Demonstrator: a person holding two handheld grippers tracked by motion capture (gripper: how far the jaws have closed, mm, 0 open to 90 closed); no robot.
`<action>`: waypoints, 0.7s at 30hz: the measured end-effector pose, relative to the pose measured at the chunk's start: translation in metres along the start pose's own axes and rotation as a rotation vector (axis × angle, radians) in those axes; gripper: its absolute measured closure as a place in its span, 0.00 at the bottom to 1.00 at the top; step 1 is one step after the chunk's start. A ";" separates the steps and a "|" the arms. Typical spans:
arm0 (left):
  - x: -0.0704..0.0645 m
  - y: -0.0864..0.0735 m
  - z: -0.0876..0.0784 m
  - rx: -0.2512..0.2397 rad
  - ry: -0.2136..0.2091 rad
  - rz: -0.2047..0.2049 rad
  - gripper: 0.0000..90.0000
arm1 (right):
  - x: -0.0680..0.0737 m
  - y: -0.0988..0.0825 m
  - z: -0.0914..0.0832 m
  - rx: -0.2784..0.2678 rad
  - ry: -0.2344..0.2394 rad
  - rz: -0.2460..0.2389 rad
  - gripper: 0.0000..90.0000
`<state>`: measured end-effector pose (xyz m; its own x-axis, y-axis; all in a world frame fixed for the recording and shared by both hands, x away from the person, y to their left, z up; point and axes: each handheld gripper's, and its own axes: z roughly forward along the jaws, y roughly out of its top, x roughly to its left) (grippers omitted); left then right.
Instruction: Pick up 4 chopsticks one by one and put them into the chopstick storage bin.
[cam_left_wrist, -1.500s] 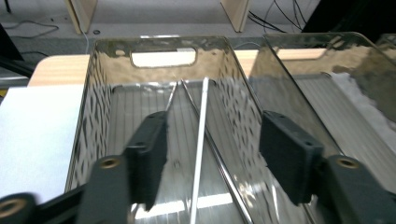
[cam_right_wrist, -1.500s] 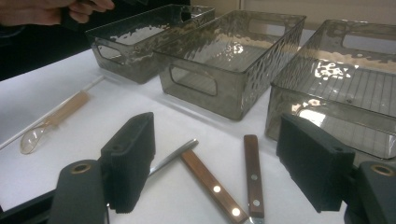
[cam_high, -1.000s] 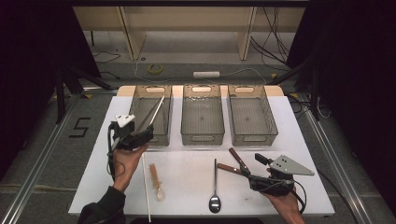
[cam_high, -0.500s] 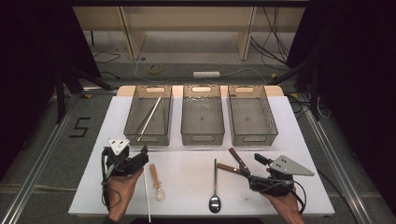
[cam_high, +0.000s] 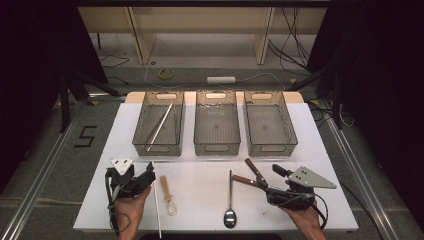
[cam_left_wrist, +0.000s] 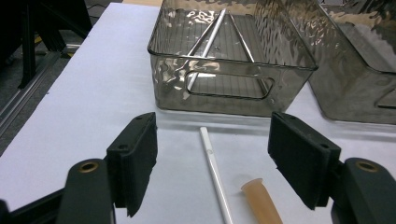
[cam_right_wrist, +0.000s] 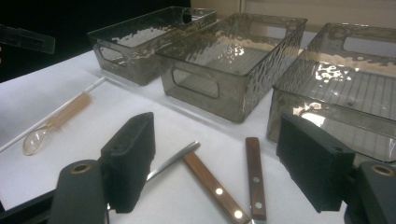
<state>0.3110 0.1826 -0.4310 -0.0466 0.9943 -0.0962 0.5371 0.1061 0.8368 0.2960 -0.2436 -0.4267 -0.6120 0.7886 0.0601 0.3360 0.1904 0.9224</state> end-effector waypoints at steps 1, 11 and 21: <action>-0.001 -0.001 0.000 0.002 -0.003 -0.001 0.36 | 0.000 0.000 0.000 0.000 0.001 0.001 0.32; -0.004 -0.017 -0.002 0.027 -0.009 -0.002 0.36 | 0.000 0.000 0.000 0.001 0.000 -0.001 0.32; -0.010 -0.037 -0.001 0.054 0.013 0.026 0.36 | 0.001 0.000 0.000 0.003 0.001 -0.004 0.32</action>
<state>0.2907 0.1685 -0.4602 -0.0425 0.9968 -0.0678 0.5830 0.0799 0.8085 0.2958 -0.2427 -0.4270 -0.6144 0.7870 0.0567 0.3353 0.1954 0.9216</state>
